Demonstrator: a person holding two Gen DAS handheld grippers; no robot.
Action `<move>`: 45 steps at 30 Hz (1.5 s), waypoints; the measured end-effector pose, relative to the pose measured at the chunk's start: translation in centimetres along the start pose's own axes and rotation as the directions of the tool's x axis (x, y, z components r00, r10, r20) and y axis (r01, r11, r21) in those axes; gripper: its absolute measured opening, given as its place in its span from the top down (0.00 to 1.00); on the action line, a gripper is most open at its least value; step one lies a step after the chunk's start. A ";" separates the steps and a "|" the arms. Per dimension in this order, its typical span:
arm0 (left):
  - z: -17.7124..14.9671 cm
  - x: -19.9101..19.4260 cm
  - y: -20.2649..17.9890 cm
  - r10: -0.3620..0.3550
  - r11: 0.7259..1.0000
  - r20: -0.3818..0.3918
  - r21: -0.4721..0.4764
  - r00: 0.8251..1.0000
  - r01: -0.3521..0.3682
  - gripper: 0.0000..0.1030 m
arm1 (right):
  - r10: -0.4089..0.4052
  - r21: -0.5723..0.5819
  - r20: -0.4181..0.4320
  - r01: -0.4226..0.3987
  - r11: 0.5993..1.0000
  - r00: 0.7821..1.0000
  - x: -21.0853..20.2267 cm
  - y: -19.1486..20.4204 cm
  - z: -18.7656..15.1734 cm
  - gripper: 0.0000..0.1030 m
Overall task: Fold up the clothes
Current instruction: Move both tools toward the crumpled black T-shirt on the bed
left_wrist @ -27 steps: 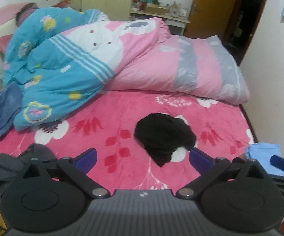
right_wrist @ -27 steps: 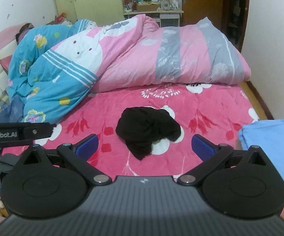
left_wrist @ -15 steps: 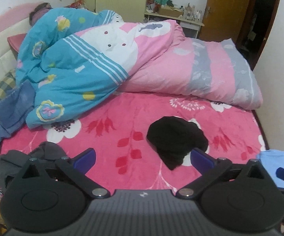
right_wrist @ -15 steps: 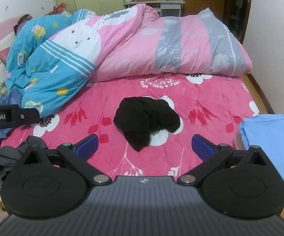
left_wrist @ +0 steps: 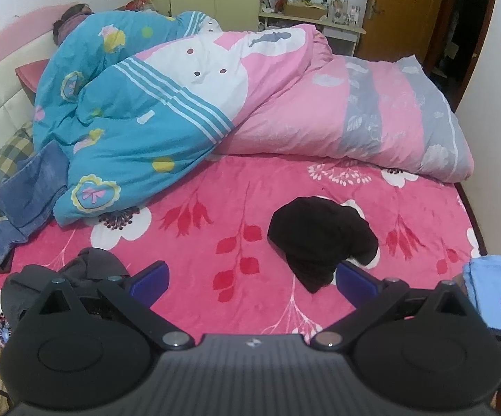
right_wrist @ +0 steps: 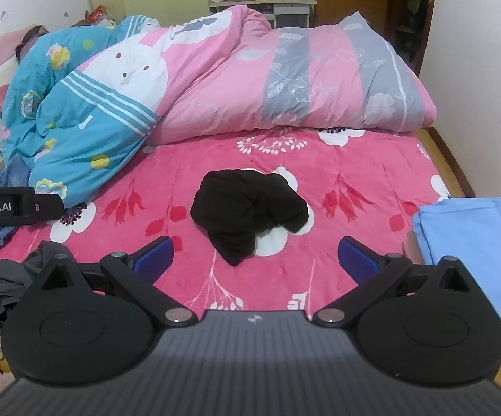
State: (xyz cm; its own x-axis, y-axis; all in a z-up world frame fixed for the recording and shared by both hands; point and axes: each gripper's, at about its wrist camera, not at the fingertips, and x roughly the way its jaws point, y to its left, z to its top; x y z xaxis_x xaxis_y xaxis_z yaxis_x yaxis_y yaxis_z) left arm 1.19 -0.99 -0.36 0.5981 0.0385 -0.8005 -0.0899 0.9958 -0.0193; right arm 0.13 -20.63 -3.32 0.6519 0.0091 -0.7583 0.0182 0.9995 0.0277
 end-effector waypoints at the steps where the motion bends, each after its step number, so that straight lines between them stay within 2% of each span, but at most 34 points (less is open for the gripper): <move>1: 0.0 0.1 0.0 0.003 1.000 -0.003 0.000 1.000 -0.003 0.00 | -0.001 -0.002 0.000 0.001 1.000 1.000 0.1 -0.1 0.0 0.01; 28: 1.0 2.5 0.8 0.010 0.999 -0.055 0.031 0.998 -0.008 0.00 | -0.041 0.010 -0.041 0.041 0.999 0.998 1.8 0.3 0.3 0.01; 39: 1.9 4.0 1.6 -0.005 0.998 -0.088 0.059 0.996 0.011 0.00 | -0.076 0.029 -0.059 0.078 0.997 0.995 2.3 1.2 0.8 0.01; 45: 2.6 5.9 2.2 -0.035 0.996 -0.102 0.081 0.994 0.043 0.00 | -0.110 0.037 -0.071 0.113 0.993 0.991 2.8 1.2 0.9 0.01</move>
State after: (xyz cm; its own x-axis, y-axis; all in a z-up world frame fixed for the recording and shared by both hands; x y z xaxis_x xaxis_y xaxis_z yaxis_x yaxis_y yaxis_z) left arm 6.58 1.65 -3.55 0.5162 -0.0050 -0.8564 0.0009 1.0000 -0.0053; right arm 2.65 -19.41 -4.79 0.5905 -0.0983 -0.8010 0.1191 0.9923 -0.0340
